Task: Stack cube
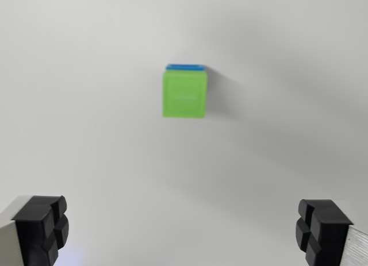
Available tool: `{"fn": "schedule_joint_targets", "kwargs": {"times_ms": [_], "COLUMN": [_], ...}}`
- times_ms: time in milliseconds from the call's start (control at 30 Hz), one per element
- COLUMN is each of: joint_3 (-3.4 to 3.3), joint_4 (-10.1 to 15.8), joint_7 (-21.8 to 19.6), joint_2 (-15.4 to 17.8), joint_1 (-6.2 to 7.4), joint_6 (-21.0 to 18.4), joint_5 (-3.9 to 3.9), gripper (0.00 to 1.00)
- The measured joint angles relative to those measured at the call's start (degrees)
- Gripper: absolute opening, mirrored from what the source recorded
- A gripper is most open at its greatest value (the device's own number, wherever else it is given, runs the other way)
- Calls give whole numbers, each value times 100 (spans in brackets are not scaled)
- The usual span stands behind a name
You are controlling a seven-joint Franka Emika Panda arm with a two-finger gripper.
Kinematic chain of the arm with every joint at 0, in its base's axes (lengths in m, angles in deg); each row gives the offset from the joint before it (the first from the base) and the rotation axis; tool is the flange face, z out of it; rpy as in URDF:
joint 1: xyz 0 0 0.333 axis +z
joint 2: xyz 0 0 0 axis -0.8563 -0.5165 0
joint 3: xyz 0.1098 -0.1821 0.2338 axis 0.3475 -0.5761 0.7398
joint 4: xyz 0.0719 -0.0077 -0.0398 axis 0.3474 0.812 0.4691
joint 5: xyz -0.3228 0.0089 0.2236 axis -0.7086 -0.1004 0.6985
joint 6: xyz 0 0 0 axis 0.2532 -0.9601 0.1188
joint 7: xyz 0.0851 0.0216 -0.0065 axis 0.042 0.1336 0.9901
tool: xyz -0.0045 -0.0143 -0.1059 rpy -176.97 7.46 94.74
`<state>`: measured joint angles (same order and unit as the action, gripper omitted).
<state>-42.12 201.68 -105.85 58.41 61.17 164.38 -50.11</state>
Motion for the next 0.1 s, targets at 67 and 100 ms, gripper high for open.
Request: {"fn": "schedule_joint_targets", "kwargs": {"times_ms": [67,100], "joint_3": [0,0], "joint_4": [0,0], "joint_7": [0,0], "joint_2": [0,0], "joint_1": [0,0], "joint_6": [0,0], "joint_5": [0,0], "gripper": [100,100]}}
